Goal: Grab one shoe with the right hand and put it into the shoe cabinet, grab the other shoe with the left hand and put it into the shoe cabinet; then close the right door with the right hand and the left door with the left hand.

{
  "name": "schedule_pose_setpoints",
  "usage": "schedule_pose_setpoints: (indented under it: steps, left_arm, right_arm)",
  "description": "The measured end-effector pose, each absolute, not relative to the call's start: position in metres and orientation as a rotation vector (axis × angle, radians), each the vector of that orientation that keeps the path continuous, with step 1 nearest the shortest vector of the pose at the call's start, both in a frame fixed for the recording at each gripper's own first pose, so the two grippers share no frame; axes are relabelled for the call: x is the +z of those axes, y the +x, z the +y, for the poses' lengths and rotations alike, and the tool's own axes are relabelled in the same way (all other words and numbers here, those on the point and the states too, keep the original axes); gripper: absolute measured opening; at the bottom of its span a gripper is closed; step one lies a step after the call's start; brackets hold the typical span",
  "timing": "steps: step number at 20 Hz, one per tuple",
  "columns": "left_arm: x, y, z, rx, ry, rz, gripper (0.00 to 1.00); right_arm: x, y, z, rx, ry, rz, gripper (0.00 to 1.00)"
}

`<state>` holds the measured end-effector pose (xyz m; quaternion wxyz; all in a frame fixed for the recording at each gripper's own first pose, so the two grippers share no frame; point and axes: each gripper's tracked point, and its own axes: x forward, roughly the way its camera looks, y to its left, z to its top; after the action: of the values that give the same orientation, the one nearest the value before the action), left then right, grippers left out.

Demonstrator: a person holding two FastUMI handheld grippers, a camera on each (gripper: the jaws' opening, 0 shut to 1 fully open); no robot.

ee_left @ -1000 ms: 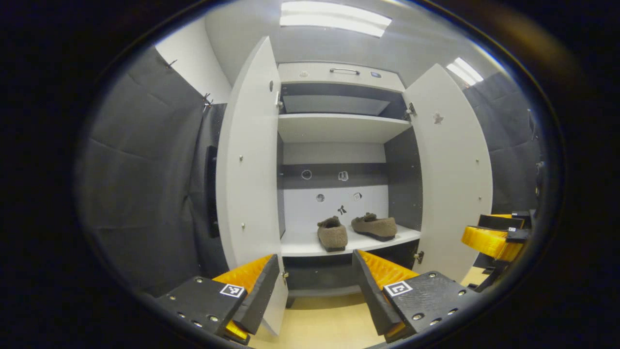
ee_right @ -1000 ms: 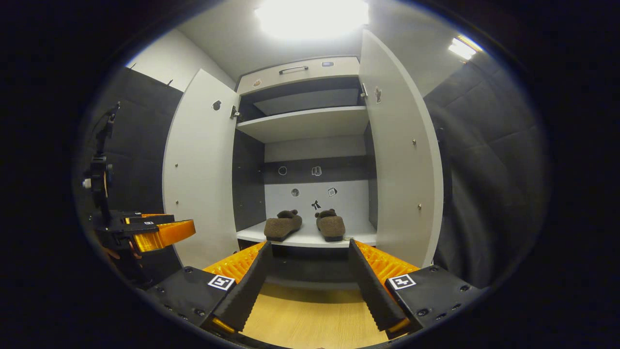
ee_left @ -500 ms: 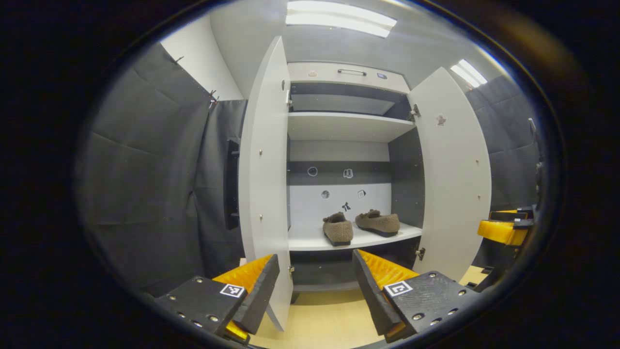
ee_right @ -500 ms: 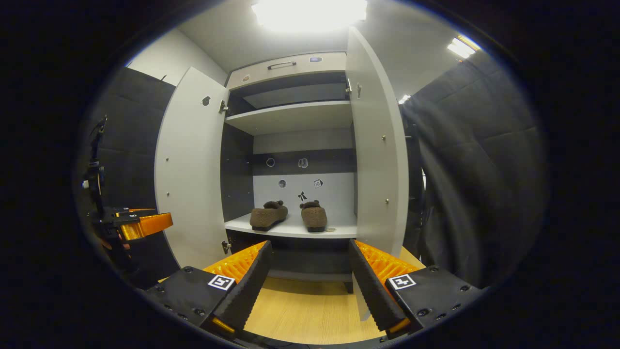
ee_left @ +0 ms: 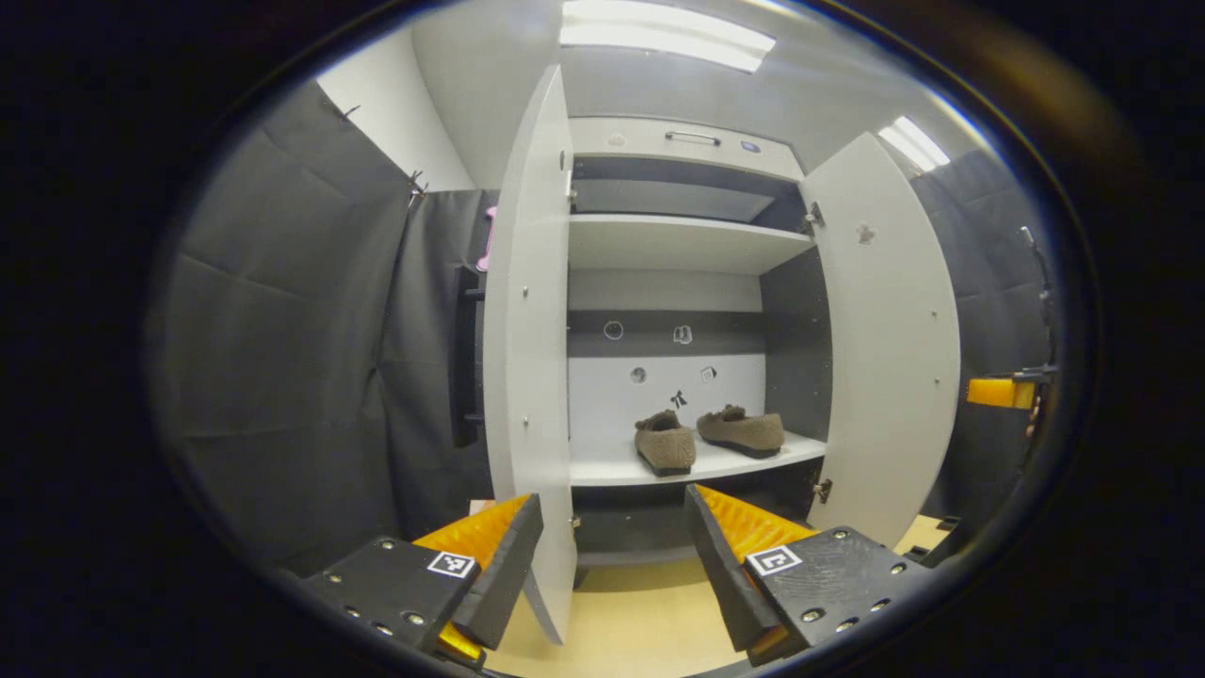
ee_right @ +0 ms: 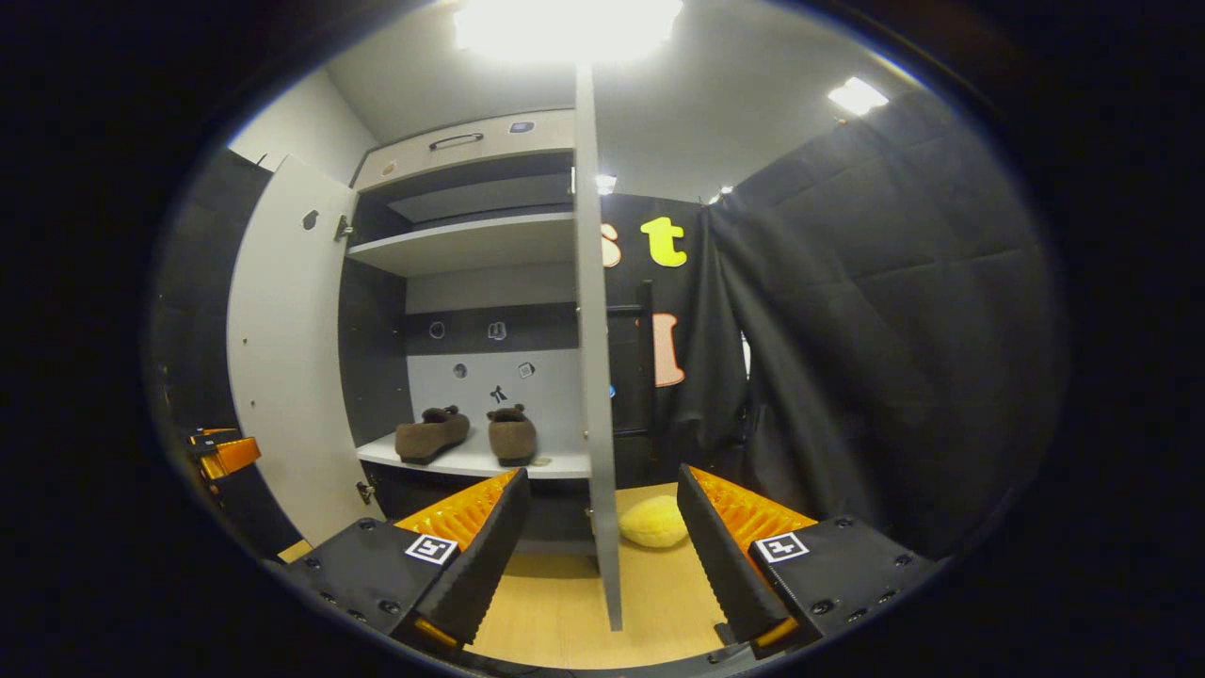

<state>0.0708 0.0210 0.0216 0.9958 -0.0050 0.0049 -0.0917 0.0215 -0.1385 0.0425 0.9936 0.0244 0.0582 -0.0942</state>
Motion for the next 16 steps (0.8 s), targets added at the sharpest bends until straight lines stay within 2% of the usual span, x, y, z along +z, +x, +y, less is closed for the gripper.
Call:
schedule_pose_setpoints:
  steps: [1, 3, 5, 6, 7, 9, 11, 13, 14, 16]
  left_arm:
    - [0.020, 0.070, 0.023, -0.181, -0.009, 0.010, 0.81]
    - [0.018, 0.067, 0.028, -0.174, -0.007, 0.009, 0.87]
    - [0.015, 0.066, 0.035, -0.160, -0.004, 0.012, 0.92]
    - [0.014, 0.066, 0.040, -0.151, -0.005, 0.014, 0.95]
    - [0.014, 0.066, 0.045, -0.141, -0.006, 0.017, 0.95]
    - [0.013, 0.067, 0.054, -0.119, -0.007, 0.022, 0.95]
    - [0.010, 0.066, 0.064, -0.094, -0.008, 0.029, 0.95]
    - [0.009, 0.065, 0.075, -0.071, -0.009, 0.031, 0.95]
    - [0.008, 0.062, 0.082, -0.059, -0.009, 0.031, 0.81]
    - [0.007, 0.062, 0.095, -0.033, -0.010, 0.035, 0.84]
  right_arm:
    - [0.043, 0.023, -0.149, -0.215, 0.042, 0.123, 0.98]
    - [0.046, 0.026, -0.166, -0.262, 0.023, 0.126, 0.94]
    - [0.049, 0.031, -0.184, -0.320, 0.001, 0.124, 0.94]
    - [0.050, 0.034, -0.192, -0.348, -0.004, 0.122, 0.98]
    - [0.052, 0.037, -0.200, -0.377, -0.005, 0.118, 0.94]
    - [0.056, 0.044, -0.217, -0.444, -0.017, 0.109, 0.98]
    - [0.059, 0.051, -0.231, -0.507, -0.025, 0.102, 0.94]
    - [0.063, 0.059, -0.235, -0.537, -0.015, 0.094, 0.98]
    - [0.063, 0.062, -0.237, -0.544, -0.011, 0.093, 0.95]
    - [0.062, 0.070, -0.234, -0.542, -0.013, 0.094, 0.98]
